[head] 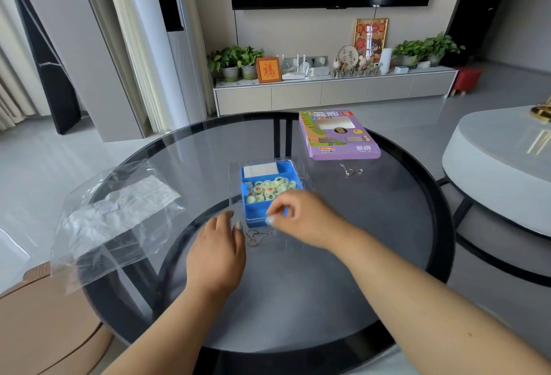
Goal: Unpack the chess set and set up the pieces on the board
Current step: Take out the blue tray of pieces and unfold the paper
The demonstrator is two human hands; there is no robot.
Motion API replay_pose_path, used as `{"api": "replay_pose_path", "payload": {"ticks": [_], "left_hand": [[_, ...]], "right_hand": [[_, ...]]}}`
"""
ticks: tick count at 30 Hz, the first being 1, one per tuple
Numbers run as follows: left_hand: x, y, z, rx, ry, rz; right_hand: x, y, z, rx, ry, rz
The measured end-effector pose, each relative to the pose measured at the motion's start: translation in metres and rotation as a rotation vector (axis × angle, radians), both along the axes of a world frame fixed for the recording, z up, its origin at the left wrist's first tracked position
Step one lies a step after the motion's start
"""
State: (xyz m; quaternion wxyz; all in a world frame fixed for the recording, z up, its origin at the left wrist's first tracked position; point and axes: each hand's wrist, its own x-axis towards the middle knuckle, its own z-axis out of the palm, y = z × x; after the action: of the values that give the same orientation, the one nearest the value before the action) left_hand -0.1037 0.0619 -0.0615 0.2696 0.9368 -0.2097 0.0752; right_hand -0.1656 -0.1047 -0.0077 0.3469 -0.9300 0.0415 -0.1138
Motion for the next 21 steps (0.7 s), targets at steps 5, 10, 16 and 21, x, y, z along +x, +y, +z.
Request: {"api": "replay_pose_path", "payload": {"ticks": [5,10,16,21], "left_hand": [[0.0,0.0,0.001,-0.02,0.033,0.003],[-0.001,-0.001,0.001,-0.013,0.021,0.013],[-0.002,-0.002,0.003,-0.026,0.023,0.026],[-0.002,-0.001,0.003,-0.02,0.023,0.018]], "right_hand": [[0.008,0.031,-0.013,-0.439,0.093,0.238],[0.018,0.026,-0.015,-0.385,0.158,0.233],[0.02,0.018,-0.007,-0.003,0.262,0.197],[0.018,-0.005,-0.001,0.373,0.043,-0.056]]}}
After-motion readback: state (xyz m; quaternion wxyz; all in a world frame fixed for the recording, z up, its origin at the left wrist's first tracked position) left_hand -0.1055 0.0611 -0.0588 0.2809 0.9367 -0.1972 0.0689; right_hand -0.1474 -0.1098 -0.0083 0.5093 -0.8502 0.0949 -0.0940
